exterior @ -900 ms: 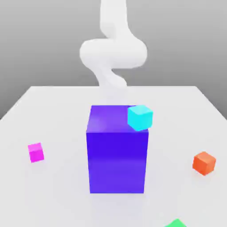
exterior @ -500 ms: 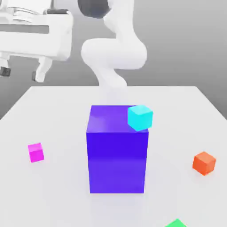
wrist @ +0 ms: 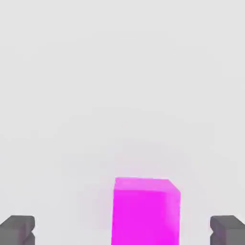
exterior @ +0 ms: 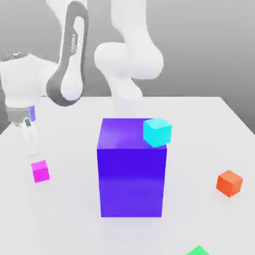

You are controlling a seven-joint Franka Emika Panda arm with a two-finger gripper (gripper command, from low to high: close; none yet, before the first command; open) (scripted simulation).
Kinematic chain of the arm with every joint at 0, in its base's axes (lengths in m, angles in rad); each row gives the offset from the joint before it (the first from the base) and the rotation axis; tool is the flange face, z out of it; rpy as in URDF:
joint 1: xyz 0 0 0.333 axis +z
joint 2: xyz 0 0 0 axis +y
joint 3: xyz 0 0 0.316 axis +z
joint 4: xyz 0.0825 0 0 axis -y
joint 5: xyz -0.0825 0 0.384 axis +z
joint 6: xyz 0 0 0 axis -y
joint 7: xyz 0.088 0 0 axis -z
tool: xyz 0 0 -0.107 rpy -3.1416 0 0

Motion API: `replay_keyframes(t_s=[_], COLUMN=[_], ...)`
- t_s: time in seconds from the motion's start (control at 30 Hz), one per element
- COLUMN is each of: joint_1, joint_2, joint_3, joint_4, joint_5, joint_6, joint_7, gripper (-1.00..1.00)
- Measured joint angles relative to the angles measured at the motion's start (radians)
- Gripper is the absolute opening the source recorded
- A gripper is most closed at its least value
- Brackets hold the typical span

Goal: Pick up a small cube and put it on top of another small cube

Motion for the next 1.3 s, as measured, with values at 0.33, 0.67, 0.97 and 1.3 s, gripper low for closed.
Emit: replay_keyframes(t_s=[0.33, 0.67, 0.97, 1.3], joint_1=[-0.205, -0.118, 0.133, 0.393], joint_2=[0.209, -0.018, 0.048, 0.175], joint_3=[0.254, 0.100, 0.258, 0.479], joint_4=[0.041, -0.009, 0.206, 0.486], joint_5=[0.198, -0.048, -0.096, -0.177], joint_6=[0.164, -0.012, -0.168, -0.325], joint_7=[-0.148, 0.035, 0.074, 0.140], gripper=[-1.00, -1.00, -1.00, -1.00])
